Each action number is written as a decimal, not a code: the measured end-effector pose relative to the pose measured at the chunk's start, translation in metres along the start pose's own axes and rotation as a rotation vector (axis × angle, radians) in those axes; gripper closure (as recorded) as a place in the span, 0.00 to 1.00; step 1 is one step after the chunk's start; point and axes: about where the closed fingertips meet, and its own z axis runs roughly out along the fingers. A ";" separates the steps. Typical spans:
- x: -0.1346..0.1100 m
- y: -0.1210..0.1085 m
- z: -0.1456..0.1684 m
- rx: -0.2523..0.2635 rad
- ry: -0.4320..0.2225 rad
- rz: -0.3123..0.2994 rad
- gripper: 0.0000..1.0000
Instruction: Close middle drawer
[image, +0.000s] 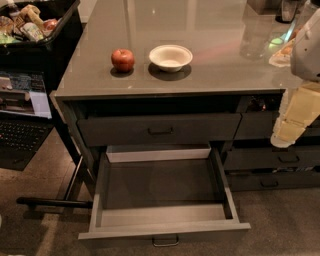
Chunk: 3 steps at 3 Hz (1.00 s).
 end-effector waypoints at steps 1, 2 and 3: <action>0.000 0.000 0.000 0.000 0.000 0.000 0.00; -0.002 0.009 0.008 0.020 -0.015 -0.027 0.00; 0.003 0.027 0.044 0.001 -0.032 -0.051 0.00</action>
Offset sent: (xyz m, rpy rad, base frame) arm -0.0137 0.0133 -0.0290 0.0029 -0.0552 0.0668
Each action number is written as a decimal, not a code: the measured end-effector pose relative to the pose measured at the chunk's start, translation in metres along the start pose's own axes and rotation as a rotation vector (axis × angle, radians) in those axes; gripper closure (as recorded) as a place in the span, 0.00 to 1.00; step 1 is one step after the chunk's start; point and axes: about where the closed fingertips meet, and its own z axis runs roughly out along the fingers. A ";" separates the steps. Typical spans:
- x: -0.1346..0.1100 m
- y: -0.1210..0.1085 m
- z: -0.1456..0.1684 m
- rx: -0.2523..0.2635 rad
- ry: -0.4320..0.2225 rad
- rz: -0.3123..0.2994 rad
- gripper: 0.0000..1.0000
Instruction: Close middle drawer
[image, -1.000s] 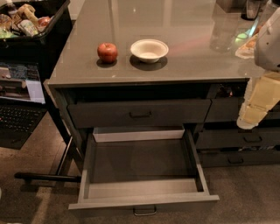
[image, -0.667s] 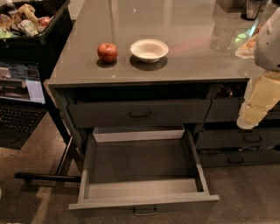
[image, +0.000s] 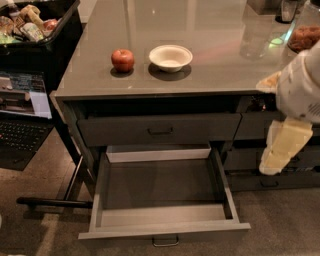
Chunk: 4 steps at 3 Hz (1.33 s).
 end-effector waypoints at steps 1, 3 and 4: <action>0.013 0.022 0.046 -0.036 0.007 0.005 0.00; 0.070 0.102 0.167 -0.198 0.003 0.038 0.00; 0.070 0.102 0.167 -0.198 0.003 0.038 0.00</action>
Offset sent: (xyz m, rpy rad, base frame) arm -0.0514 -0.0205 -0.2220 0.0265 0.2055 0.0001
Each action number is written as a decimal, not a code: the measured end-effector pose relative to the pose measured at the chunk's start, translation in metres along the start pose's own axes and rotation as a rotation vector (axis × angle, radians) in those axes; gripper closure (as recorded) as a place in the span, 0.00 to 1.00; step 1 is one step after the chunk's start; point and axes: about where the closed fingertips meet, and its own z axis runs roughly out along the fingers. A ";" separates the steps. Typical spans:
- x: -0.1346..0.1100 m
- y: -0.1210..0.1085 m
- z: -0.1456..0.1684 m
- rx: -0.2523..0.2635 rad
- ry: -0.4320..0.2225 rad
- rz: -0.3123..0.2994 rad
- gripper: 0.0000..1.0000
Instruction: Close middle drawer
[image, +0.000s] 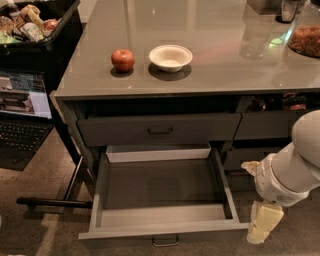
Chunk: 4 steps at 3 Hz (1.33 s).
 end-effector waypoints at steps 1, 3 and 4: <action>0.002 0.004 0.007 0.010 0.049 -0.002 0.00; 0.058 0.049 0.136 -0.164 0.088 0.082 0.00; 0.077 0.073 0.202 -0.248 0.063 0.118 0.17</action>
Offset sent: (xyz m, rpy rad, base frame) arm -0.0440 -0.0206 -0.1615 -0.0430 0.2397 -0.0578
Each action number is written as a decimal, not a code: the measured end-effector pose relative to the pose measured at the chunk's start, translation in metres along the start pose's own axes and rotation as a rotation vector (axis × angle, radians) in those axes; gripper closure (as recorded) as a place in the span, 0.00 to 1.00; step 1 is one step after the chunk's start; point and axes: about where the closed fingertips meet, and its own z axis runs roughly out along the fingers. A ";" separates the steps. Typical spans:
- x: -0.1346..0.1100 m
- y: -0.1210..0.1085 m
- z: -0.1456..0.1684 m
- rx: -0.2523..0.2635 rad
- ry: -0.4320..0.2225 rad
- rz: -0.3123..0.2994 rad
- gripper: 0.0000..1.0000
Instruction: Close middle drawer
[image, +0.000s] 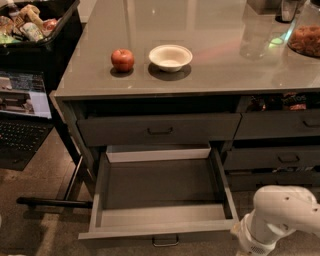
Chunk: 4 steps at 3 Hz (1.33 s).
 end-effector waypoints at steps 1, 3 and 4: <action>0.003 0.000 0.054 -0.057 -0.028 0.012 0.41; -0.016 -0.036 0.089 -0.018 -0.036 -0.001 0.88; -0.031 -0.064 0.083 0.041 -0.022 -0.016 1.00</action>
Offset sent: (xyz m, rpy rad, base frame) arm 0.0143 0.0311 -0.1101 0.0608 0.0378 0.0089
